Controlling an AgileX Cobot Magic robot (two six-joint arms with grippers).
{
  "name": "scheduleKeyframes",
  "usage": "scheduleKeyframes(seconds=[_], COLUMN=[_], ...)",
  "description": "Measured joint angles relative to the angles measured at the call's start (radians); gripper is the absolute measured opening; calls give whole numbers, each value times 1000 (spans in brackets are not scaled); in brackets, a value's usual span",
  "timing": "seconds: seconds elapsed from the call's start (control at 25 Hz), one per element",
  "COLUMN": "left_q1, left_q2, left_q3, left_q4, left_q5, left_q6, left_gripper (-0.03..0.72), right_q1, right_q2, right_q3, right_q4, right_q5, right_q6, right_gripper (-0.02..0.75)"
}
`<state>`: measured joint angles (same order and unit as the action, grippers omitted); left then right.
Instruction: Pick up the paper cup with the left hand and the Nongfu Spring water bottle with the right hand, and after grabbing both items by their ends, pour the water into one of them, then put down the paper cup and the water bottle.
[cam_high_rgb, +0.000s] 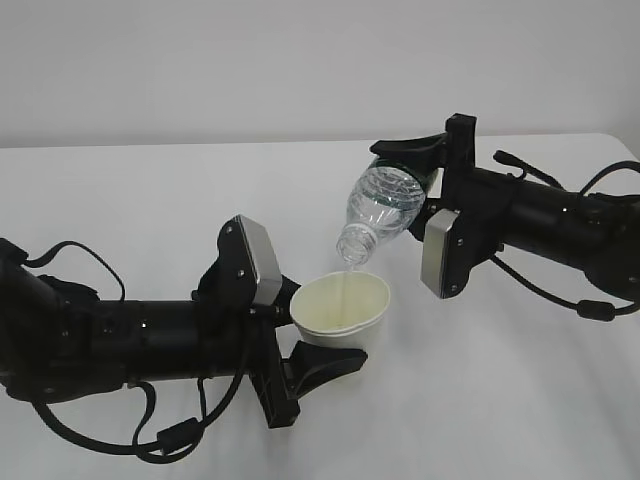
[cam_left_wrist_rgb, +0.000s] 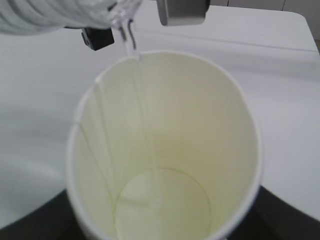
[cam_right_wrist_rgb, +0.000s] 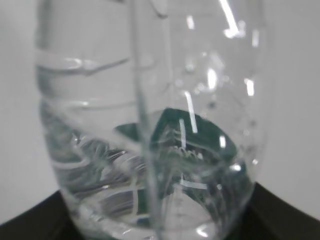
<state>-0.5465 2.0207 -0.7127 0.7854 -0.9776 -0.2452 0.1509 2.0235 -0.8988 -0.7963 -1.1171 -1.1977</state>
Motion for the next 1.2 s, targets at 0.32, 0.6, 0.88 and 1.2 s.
scheduleKeyframes(seconds=[0.32, 0.6, 0.88, 1.2], left_q1=[0, 0, 0, 0], left_q2=[0, 0, 0, 0], left_q3=[0, 0, 0, 0], left_q4=[0, 0, 0, 0], left_q5=[5, 5, 8, 13], left_q6=[0, 0, 0, 0], left_gripper=[456, 456, 456, 456], right_q1=[0, 0, 0, 0], right_q2=[0, 0, 0, 0], right_q3=[0, 0, 0, 0], right_q4=[4, 6, 6, 8], right_q5=[0, 0, 0, 0], right_q6=[-15, -20, -24, -30], right_gripper=[466, 467, 466, 467])
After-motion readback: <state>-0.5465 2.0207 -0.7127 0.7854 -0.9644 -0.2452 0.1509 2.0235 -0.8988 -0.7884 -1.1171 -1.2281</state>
